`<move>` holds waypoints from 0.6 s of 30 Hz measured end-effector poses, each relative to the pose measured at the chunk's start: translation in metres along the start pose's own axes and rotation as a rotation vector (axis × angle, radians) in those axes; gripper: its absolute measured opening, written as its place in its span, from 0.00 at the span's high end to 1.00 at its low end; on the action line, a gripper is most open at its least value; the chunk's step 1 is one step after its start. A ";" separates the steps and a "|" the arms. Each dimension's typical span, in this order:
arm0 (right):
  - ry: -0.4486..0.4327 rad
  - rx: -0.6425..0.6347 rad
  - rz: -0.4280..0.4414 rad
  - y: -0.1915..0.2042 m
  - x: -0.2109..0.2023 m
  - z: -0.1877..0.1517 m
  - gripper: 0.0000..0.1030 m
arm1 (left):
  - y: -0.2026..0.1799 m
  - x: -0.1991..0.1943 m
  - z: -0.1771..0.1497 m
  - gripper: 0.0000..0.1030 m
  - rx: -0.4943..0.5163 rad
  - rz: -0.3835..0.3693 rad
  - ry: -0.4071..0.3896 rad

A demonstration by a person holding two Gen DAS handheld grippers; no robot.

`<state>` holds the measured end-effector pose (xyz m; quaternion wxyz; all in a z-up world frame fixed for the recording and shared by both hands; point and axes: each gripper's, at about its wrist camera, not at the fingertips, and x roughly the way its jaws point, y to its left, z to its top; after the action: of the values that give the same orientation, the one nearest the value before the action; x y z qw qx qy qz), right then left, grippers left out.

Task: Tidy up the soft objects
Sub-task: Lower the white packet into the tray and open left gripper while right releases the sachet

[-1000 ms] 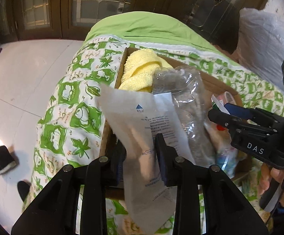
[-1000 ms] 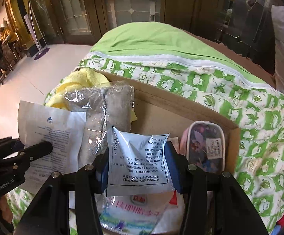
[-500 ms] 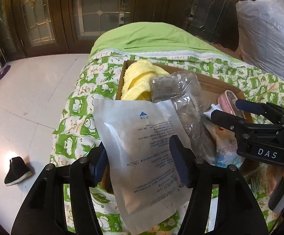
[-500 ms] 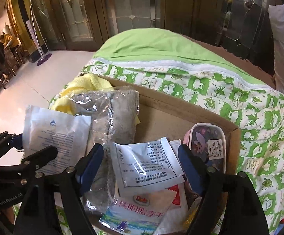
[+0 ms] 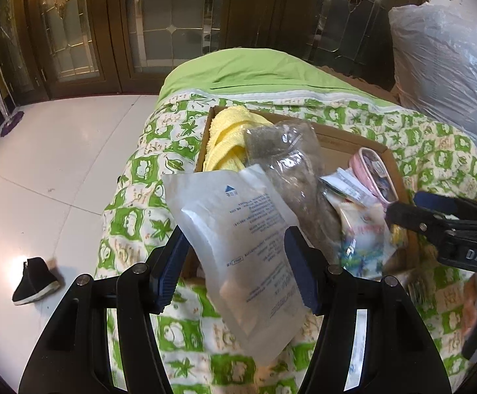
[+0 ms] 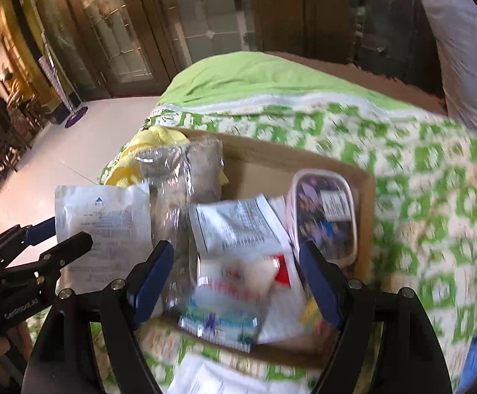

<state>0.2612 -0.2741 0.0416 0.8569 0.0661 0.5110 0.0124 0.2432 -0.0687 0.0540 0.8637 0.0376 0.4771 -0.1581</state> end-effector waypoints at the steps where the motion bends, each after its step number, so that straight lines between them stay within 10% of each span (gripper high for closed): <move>1: 0.021 0.011 0.009 -0.003 -0.004 -0.005 0.23 | -0.001 -0.004 -0.003 0.41 0.002 -0.002 -0.002; 16: 0.198 0.159 0.040 -0.047 -0.025 -0.091 0.23 | 0.000 0.015 -0.010 0.39 -0.051 -0.012 0.049; 18: 0.204 0.164 0.046 -0.047 -0.024 -0.096 0.23 | -0.002 0.018 -0.006 0.51 -0.037 0.009 0.040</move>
<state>0.1632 -0.3135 0.0118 0.7917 0.1458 0.5933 -0.0031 0.2469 -0.0731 0.0355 0.8553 0.0270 0.4968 -0.1446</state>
